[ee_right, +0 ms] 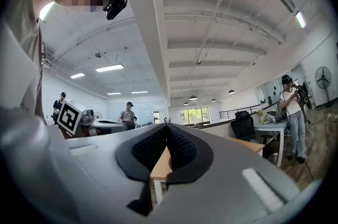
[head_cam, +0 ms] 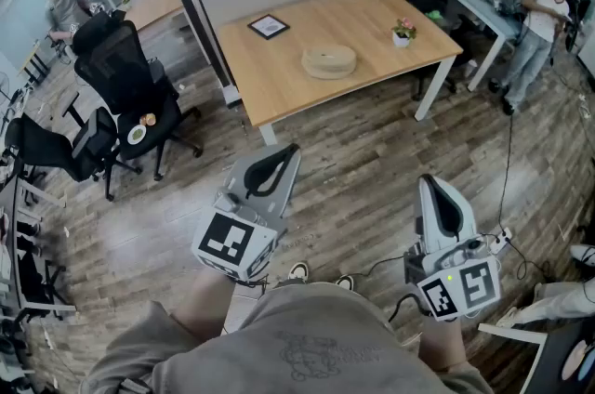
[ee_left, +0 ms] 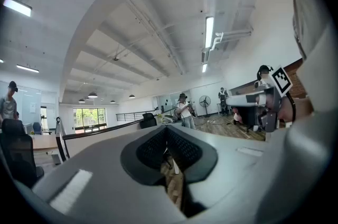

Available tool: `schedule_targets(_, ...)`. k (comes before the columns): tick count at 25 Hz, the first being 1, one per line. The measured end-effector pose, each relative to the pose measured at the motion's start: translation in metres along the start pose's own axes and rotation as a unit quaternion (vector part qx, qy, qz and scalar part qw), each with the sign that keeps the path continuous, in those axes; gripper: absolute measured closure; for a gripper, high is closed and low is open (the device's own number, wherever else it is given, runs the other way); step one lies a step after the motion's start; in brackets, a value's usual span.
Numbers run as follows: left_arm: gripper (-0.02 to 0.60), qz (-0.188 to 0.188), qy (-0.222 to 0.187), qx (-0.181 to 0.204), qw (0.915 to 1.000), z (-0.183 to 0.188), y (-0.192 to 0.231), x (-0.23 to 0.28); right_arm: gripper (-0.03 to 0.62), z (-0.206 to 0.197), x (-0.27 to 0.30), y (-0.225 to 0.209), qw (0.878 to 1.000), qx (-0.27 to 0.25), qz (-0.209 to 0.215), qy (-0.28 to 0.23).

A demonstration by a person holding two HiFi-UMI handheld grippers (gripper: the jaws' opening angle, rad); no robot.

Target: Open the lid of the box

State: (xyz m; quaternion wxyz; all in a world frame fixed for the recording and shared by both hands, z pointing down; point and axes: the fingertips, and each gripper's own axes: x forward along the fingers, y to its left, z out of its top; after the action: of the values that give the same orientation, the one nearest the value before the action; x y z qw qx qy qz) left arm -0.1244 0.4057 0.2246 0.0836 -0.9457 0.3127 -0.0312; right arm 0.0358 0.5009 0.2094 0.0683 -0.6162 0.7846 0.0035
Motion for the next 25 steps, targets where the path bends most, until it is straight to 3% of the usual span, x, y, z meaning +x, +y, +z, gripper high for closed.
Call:
schedule_targets(4,0.58,-0.001,0.007,0.007,0.9999,-0.005,-0.007,0.003,0.583,-0.003,-0.004,-0.007,1.0,-0.004,-0.002,0.004)
schedule_targets(9,0.576,0.012,-0.014,-0.014,0.9997,0.0,-0.014,0.006,0.583,-0.014,-0.007,-0.019,1.0,-0.014,-0.003,0.027)
schedule_targets(10,0.568,0.015,-0.015,-0.016,0.9996,0.0,-0.016,0.007,0.582,-0.017,-0.007,-0.024,0.999,-0.016,-0.013,0.033)
schedule_targets(11,0.515,0.019,-0.014,-0.017,0.9996,-0.002,-0.019,0.009,0.58,-0.019,-0.009,-0.031,0.999,-0.016,-0.026,0.036)
schedule_targets(12,0.473,0.024,-0.011,-0.018,0.9995,-0.004,-0.022,0.011,0.563,-0.021,-0.011,-0.039,0.999,-0.012,-0.039,0.034)
schedule_targets(13,0.457,0.028,-0.008,-0.02,0.9994,-0.007,-0.024,0.013,0.502,-0.022,-0.013,-0.047,0.998,-0.004,-0.052,0.03)
schedule_targets(14,0.426,0.03,-0.004,-0.024,0.9992,-0.01,-0.026,0.014,0.376,-0.023,-0.016,-0.054,0.998,0.004,-0.063,0.024)
schedule_targets(15,0.389,0.031,0.0,-0.027,0.9992,-0.014,-0.028,0.015,0.371,-0.024,-0.018,-0.06,0.997,0.012,-0.069,0.019)
schedule_targets(25,0.356,0.09,0.008,-0.032,0.9954,-0.027,-0.011,0.021,0.368,-0.048,-0.015,-0.075,0.998,0.012,-0.037,0.054)
